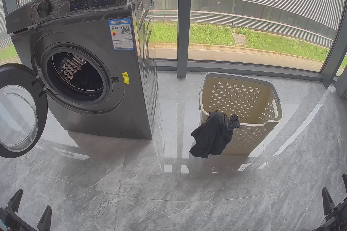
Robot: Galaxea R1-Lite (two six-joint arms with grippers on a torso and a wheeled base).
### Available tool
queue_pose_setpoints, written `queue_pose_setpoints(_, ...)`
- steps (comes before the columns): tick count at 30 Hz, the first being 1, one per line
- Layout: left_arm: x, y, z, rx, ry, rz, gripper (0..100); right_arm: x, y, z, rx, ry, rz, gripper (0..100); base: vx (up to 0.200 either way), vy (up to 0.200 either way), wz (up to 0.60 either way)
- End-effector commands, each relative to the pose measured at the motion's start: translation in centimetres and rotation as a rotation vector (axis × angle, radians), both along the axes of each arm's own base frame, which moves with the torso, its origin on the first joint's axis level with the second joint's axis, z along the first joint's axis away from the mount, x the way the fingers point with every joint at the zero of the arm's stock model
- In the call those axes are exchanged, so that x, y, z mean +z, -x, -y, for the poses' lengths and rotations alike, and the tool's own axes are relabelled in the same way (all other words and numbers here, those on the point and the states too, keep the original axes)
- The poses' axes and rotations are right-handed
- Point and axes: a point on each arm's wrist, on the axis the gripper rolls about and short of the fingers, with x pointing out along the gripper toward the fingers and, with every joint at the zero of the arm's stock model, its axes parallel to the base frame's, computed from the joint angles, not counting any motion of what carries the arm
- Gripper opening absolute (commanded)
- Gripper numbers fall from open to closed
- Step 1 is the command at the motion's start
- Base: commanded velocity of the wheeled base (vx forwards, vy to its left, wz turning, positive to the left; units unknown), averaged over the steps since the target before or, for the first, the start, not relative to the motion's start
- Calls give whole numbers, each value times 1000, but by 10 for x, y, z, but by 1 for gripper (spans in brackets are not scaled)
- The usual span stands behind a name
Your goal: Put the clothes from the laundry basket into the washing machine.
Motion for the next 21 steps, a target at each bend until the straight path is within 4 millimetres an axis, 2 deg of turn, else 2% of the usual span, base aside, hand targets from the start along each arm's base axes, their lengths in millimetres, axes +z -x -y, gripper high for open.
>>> queue_pose_setpoints(1,-5,0,0,-1,1,0,100,-5,0,0,1,0,-1,100,0,0,0)
queue_pose_setpoints(13,-5,0,0,1,1,1,100,-5,0,0,1,0,-1,100,0,0,0)
queue_pose_setpoints(21,-5,0,0,-1,1,1,100,-5,0,0,1,0,-1,100,0,-200,0)
